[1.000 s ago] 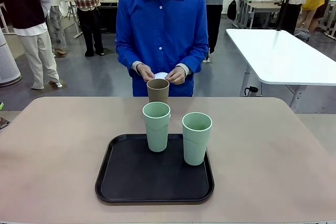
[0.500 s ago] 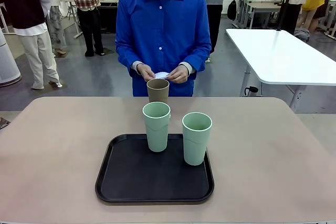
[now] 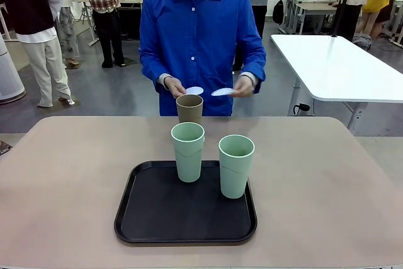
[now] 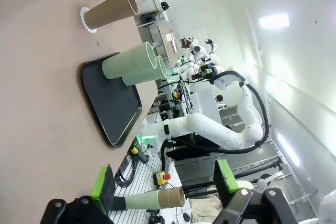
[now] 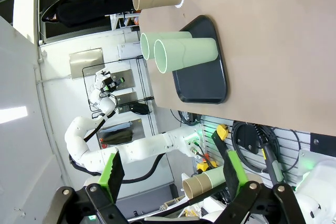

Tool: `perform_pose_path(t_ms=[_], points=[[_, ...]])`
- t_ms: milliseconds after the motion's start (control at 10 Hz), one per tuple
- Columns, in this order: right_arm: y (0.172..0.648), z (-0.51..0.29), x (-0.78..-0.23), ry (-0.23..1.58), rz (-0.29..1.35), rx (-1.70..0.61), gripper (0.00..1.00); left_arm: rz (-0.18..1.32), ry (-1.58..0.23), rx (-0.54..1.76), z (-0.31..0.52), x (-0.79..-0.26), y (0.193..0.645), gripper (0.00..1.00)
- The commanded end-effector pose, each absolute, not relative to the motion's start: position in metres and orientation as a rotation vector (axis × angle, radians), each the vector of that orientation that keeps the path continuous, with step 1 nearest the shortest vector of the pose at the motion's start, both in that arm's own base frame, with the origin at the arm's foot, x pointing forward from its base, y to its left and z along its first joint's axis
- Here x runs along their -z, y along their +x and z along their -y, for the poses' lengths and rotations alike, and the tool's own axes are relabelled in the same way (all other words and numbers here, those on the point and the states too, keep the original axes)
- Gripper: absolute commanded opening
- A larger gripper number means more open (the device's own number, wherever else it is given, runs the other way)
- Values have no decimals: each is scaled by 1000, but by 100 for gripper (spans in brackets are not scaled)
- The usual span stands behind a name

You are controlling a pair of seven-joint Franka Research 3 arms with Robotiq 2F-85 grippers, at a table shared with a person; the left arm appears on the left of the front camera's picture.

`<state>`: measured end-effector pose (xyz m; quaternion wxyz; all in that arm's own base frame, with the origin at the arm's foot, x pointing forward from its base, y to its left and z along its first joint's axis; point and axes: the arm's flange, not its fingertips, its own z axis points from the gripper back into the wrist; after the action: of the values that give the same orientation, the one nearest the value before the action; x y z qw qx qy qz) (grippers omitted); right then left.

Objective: Place coasters on the table and set cups on them.
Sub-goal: Take one Reusable plastic cup from the Flat Tray and place it on a coaster set by the human.

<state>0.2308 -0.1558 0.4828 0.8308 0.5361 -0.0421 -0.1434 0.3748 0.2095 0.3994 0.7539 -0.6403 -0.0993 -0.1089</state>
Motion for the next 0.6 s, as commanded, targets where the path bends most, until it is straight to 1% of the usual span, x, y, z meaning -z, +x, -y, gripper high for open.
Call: perform_pose_path(t_ms=[0,500], points=[[231,156,-484,1159,96,295,100,224,-1399,241,-213,-401,376,100],[231,156,-484,1159,96,295,100,224,-1399,241,-213,-401,376,100]])
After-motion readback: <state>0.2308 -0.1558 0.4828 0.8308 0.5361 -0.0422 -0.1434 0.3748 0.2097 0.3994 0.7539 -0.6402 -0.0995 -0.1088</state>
